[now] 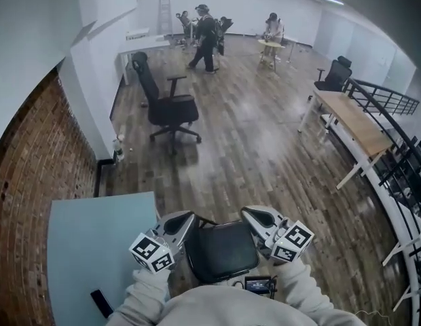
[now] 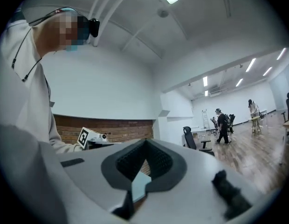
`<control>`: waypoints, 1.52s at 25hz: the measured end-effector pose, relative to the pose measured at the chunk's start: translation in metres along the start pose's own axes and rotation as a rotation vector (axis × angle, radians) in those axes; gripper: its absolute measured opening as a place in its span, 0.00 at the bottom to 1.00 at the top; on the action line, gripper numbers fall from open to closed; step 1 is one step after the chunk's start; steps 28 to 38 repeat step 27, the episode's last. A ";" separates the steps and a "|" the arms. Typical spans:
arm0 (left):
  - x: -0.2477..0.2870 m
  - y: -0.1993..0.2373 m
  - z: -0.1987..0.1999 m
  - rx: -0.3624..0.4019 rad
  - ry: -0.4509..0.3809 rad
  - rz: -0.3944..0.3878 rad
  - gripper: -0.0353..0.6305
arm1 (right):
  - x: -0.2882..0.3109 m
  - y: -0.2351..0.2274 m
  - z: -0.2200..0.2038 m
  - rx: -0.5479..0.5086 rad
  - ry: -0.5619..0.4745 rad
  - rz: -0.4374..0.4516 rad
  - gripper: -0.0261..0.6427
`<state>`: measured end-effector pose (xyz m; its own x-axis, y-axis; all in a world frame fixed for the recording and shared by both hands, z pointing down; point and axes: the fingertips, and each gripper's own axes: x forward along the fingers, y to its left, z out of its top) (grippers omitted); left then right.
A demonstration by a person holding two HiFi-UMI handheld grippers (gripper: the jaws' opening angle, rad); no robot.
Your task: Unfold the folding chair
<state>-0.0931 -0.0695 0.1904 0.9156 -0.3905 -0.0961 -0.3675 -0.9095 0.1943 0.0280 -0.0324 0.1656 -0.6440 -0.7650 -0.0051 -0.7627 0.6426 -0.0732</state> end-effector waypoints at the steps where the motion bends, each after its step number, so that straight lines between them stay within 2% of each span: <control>1: 0.001 -0.008 0.008 0.029 -0.004 -0.014 0.06 | 0.001 0.010 0.012 -0.015 -0.014 0.002 0.05; 5: -0.006 -0.031 0.033 0.111 -0.040 -0.027 0.06 | 0.004 0.045 0.049 -0.071 -0.083 0.020 0.05; 11: -0.025 -0.030 0.045 0.135 -0.075 0.047 0.06 | 0.017 0.063 0.045 -0.065 -0.054 -0.016 0.05; 16: -0.032 -0.024 0.057 0.215 -0.093 0.095 0.06 | 0.022 0.077 0.042 -0.074 -0.044 -0.015 0.05; 21: -0.028 -0.030 0.050 0.202 -0.084 0.065 0.06 | 0.013 0.067 0.041 -0.052 -0.046 -0.061 0.05; 27: -0.029 -0.025 0.042 0.153 -0.071 0.091 0.06 | 0.007 0.064 0.035 -0.043 -0.039 -0.075 0.05; 38: -0.029 -0.025 0.042 0.153 -0.071 0.091 0.06 | 0.007 0.064 0.035 -0.043 -0.039 -0.075 0.05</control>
